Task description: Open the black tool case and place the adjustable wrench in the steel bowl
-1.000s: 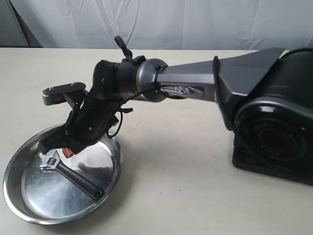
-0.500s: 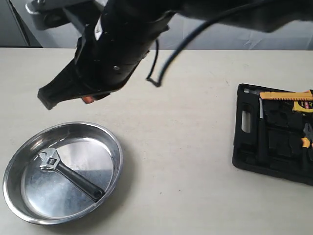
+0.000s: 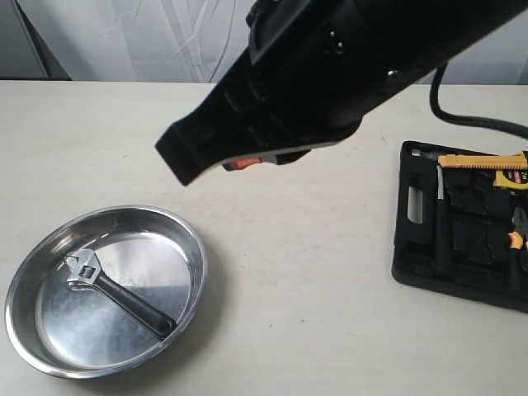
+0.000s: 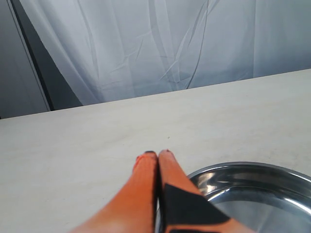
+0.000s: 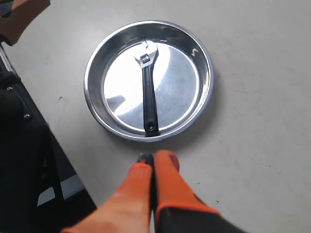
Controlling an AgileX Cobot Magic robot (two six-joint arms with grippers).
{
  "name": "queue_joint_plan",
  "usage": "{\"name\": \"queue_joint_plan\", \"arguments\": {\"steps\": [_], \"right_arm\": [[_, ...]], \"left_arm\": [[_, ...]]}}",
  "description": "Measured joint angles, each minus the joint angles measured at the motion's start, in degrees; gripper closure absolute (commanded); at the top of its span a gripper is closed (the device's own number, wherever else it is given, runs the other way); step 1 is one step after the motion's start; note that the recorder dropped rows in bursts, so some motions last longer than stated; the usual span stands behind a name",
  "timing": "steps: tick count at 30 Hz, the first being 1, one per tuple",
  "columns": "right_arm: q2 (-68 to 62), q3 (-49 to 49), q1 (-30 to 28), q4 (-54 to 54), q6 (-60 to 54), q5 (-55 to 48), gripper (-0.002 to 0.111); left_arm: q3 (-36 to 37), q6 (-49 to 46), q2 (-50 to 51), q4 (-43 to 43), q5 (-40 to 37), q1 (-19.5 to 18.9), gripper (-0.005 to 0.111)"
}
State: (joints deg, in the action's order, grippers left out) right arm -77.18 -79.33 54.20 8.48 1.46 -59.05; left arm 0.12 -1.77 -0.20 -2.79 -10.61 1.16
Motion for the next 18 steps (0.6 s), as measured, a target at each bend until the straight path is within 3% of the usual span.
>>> {"name": "queue_joint_plan", "arguments": {"steps": [11,15,18], "right_arm": [[5.00,1.52,0.00,-0.47,0.20,1.12,0.108],[15.03,9.44,-0.58,-0.90,-0.62,10.40,0.108],[24.81,19.86,-4.15,0.74,-1.46,21.22,0.108]], "left_arm": [[0.00,0.00,0.00,0.00,0.00,0.00,0.106],[0.00,0.00,0.00,0.00,0.00,0.00,0.106],[0.00,0.00,0.00,0.00,0.00,0.00,0.106]]}}
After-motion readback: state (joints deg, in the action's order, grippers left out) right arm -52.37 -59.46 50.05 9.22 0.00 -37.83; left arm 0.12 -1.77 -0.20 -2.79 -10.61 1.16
